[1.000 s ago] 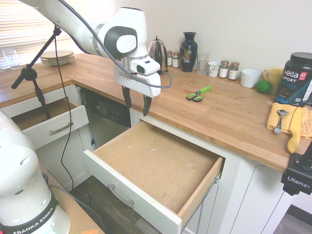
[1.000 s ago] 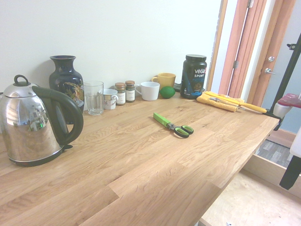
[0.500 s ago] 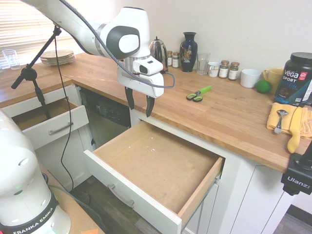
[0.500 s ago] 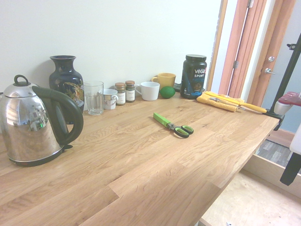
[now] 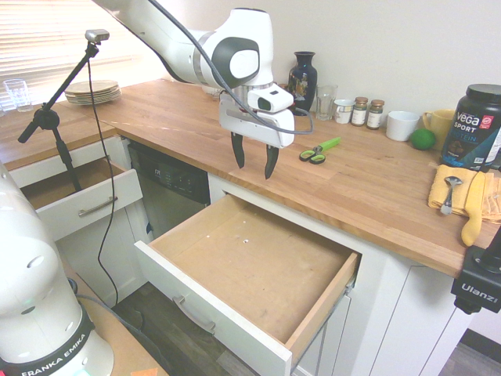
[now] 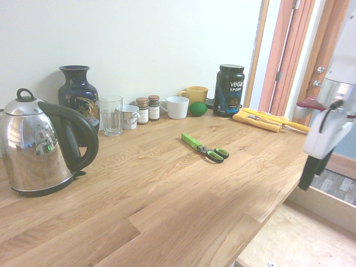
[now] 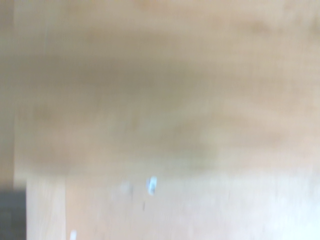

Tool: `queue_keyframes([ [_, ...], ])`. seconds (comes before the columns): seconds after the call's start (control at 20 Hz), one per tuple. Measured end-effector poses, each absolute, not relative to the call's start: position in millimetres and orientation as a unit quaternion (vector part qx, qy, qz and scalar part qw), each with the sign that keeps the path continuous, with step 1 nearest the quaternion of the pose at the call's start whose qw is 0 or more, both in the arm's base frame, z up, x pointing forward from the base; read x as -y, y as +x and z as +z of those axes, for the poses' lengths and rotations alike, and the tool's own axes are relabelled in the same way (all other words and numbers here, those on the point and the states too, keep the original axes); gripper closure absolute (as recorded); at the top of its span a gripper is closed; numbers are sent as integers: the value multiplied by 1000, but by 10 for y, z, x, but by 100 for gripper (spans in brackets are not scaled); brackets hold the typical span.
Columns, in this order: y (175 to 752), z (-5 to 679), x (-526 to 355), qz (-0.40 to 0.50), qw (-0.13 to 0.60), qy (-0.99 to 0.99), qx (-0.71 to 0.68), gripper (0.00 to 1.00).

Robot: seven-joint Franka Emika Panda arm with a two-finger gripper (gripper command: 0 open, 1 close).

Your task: Put scissor in the drawer

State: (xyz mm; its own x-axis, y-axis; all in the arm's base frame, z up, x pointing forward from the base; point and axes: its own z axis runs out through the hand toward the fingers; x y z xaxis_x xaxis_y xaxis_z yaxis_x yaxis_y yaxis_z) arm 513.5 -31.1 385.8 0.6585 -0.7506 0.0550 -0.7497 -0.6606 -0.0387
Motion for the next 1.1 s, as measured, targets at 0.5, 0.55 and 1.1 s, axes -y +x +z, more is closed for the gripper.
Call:
queue_keyframes([
  [0.5, 6041, 3954, 568, -39, 3, -904, -426, 0],
  [0.55, 6125, 3961, 563, -40, 3, -904, -426, 0],
  [1.1, 7046, 3815, 611, -37, -9, -903, -427, 0],
])
